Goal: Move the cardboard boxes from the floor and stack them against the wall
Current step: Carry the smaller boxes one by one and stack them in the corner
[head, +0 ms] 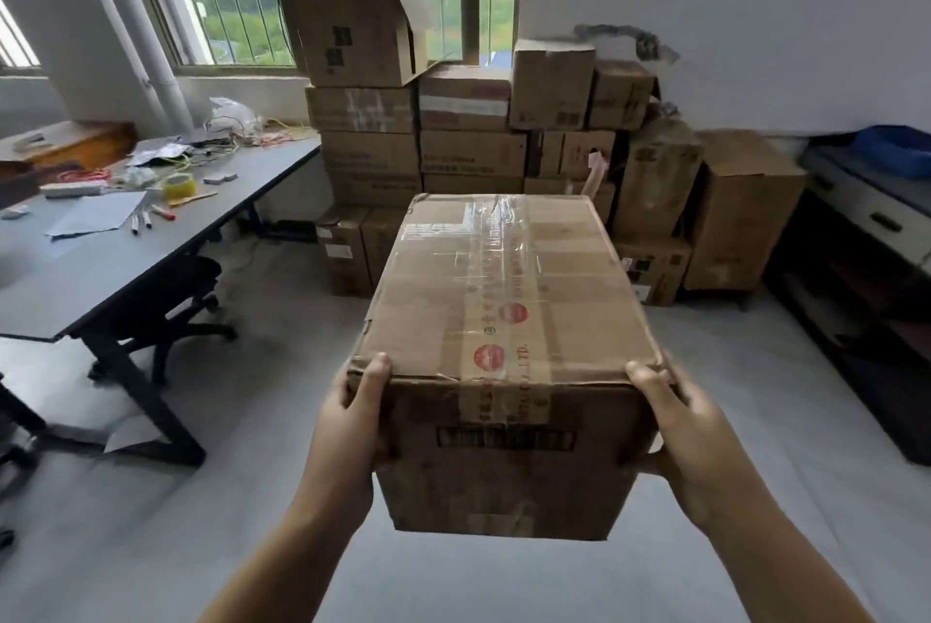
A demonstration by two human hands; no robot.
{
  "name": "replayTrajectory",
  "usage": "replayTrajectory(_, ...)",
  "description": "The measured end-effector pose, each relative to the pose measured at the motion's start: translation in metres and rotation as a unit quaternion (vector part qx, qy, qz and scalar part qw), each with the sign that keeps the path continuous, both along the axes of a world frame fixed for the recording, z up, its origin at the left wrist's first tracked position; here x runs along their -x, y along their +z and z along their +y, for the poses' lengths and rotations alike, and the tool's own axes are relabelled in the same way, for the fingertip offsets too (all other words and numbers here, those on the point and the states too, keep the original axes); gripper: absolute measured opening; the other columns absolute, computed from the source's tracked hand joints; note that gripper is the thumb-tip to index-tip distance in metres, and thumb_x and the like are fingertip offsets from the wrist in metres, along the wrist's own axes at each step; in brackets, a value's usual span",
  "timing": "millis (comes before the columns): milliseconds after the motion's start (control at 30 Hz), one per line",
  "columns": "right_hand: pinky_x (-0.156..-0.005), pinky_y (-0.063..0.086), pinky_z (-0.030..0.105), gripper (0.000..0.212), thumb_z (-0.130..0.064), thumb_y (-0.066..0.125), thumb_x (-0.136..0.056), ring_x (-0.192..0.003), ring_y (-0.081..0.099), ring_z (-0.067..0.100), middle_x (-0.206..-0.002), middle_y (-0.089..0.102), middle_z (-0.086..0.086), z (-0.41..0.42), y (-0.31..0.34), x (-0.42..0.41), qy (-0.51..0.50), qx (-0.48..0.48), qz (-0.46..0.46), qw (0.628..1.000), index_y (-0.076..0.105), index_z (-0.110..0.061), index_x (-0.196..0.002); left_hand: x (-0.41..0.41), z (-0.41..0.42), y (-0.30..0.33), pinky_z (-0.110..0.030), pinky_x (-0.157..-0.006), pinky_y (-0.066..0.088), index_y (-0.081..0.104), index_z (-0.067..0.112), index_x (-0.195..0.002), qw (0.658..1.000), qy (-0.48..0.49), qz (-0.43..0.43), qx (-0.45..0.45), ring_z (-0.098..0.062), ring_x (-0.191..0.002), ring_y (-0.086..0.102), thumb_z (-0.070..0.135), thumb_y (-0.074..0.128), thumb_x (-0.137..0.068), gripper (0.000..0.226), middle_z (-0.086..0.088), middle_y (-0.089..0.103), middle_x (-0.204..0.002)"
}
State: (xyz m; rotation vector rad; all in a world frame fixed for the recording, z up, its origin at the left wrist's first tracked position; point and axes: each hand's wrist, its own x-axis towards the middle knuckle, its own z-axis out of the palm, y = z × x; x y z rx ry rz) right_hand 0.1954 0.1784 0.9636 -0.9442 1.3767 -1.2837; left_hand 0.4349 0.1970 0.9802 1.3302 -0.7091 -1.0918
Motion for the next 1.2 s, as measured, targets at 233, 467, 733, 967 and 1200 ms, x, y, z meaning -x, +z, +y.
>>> replayTrajectory(233,-0.056,0.057,0.046,0.029,-0.032,0.055,-0.092,-0.084,0.065,0.014,-0.096,0.066,-0.008,-0.17,-0.006,-0.024,0.0,0.013,-0.006,1.0,0.052,-0.04,-0.119,-0.027,-0.172,-0.006,-0.035,-0.065,0.049,0.06,0.023,-0.097,1.0,0.001,0.002,-0.003,0.007,-0.054,0.062,0.03,0.05,-0.095,0.012,0.009,0.066,-0.081)
replayTrajectory(467,-0.078,0.056,0.055,0.045,-0.04,0.059,-0.087,-0.101,0.065,0.027,-0.116,0.064,0.002,-0.388,0.002,-0.041,0.025,0.023,-0.019,0.999,0.049,-0.039,-0.131,-0.043,-0.37,0.013,-0.036,-0.066,0.049,0.06,0.024,-0.095,1.0,0.017,0.004,0.023,0.001,-0.057,0.064,0.029,0.051,-0.094,0.011,0.007,0.064,-0.081)
replayTrajectory(733,-0.099,0.048,0.045,0.052,-0.043,0.065,-0.082,-0.109,0.062,0.016,-0.12,0.065,-0.005,-0.598,0.046,-0.059,0.06,0.095,0.014,0.994,0.051,-0.04,-0.132,-0.07,-0.573,0.033,-0.037,-0.064,0.044,0.063,0.023,-0.086,0.997,0.034,0.021,0.062,-0.013,-0.062,0.062,0.033,0.053,-0.093,0.015,0.002,0.067,-0.073)
replayTrajectory(967,-0.097,0.042,0.031,0.047,-0.038,0.061,-0.087,-0.112,0.053,0.01,-0.121,0.059,-0.007,-0.782,0.081,-0.101,0.02,0.176,0.042,0.983,0.046,-0.041,-0.132,-0.112,-0.768,0.056,-0.056,-0.087,0.05,0.069,0.045,-0.08,0.99,0.025,-0.004,0.137,-0.022,-0.096,0.066,0.048,0.059,-0.085,0.012,0.001,0.07,-0.099)
replayTrajectory(1200,-0.049,0.045,0.007,0.038,-0.029,0.056,-0.092,-0.067,0.061,-0.011,-0.1,0.065,-0.009,-0.973,0.152,-0.124,-0.01,0.221,0.026,0.975,0.048,-0.035,-0.129,-0.141,-0.976,0.127,-0.028,-0.05,0.05,0.066,0.028,-0.092,0.977,-0.027,0.024,0.212,-0.014,-0.061,0.063,0.037,0.055,-0.091,0.014,0.001,0.07,-0.081)
